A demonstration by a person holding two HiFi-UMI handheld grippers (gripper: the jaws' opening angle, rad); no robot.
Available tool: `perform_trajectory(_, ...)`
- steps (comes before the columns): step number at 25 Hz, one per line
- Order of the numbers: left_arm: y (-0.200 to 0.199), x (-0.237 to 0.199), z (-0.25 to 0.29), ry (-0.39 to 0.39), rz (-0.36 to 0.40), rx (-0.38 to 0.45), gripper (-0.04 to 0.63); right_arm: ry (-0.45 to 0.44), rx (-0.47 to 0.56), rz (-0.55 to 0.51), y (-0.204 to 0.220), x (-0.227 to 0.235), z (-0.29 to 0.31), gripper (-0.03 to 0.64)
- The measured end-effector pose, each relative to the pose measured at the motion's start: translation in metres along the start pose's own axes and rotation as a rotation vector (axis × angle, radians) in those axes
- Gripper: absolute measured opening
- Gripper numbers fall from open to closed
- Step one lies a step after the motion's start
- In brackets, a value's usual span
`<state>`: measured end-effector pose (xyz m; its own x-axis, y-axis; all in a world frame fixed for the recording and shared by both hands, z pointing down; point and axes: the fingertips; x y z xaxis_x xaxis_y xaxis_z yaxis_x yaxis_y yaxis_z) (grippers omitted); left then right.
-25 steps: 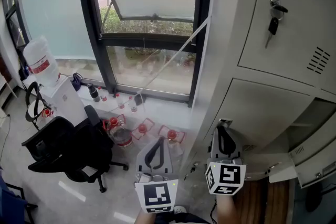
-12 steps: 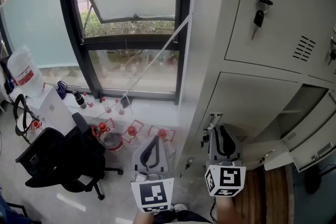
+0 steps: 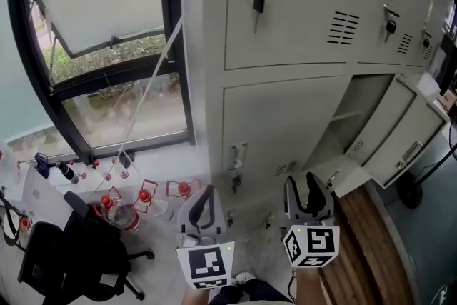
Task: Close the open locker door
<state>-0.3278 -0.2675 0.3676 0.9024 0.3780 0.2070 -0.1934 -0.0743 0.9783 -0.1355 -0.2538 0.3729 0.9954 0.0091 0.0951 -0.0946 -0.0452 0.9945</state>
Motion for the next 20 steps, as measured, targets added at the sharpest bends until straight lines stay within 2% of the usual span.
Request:
perform_trajectory(5,-0.008,0.053,0.017,0.165,0.003,0.033,0.002,0.196,0.020,0.019,-0.001,0.060,-0.042,0.187)
perform_trajectory(10,-0.017,0.108,0.028,0.308,-0.014,0.056,0.002,0.351,0.025,0.009,-0.006,0.108,-0.084,0.193)
perform_trajectory(16,-0.028,0.171,0.036,0.431,0.038,0.096,0.002,0.482,0.035,0.005,-0.013,0.165,-0.127,0.193)
perform_trajectory(20,-0.038,0.210,0.046,0.470,0.050,0.109,0.002,0.532,0.040,0.008,-0.015,0.205,-0.144,0.193)
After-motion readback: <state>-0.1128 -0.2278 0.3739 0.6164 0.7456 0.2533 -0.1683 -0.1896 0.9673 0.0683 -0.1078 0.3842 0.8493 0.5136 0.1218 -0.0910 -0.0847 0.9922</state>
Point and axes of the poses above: the fingertips, and each gripper's own axes: z forward along the fingers, x to its right, y out of its underside, and after that the axes turned 8 degrees about z, right-handed
